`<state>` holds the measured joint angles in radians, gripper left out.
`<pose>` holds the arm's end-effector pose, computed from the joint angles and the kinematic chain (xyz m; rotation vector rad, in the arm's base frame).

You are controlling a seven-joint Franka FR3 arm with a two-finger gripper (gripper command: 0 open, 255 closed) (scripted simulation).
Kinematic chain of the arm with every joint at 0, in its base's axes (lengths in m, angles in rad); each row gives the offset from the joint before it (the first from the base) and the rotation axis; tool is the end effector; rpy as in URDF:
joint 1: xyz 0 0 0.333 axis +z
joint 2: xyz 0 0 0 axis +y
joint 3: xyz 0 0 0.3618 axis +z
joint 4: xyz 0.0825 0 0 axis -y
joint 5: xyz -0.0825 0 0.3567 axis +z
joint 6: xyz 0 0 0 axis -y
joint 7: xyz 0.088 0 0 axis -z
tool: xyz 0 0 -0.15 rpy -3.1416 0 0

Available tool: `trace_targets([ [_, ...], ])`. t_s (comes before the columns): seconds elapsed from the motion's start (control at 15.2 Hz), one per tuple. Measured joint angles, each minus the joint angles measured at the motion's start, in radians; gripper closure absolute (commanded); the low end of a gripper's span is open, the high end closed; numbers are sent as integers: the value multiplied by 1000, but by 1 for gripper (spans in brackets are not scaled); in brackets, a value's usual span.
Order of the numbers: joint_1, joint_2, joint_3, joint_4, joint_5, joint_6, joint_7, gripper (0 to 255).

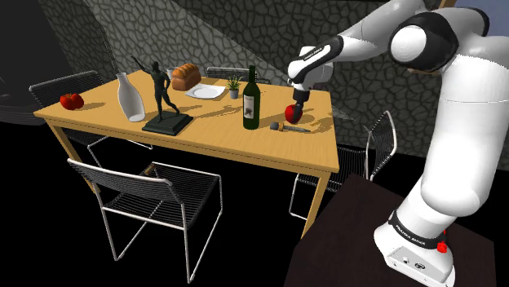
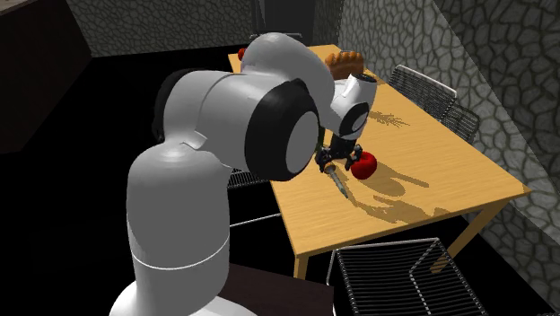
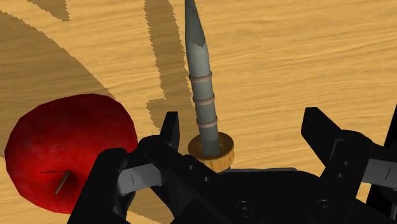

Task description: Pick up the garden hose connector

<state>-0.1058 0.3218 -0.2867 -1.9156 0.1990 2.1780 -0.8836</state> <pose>0.5668 -0.2085 0.3467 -3.0028 -0.5865 -0.0129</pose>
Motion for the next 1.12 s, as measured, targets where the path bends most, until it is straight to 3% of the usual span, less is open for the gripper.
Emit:
trace_targets([
  [0.2,-22,90,10,82,26,0,-33,0],
  [0.66,-28,130,22,78,49,65,-53,0],
  [0.73,-27,129,22,76,49,65,-52,255],
  [1.12,-21,128,28,63,50,71,-51,255],
])
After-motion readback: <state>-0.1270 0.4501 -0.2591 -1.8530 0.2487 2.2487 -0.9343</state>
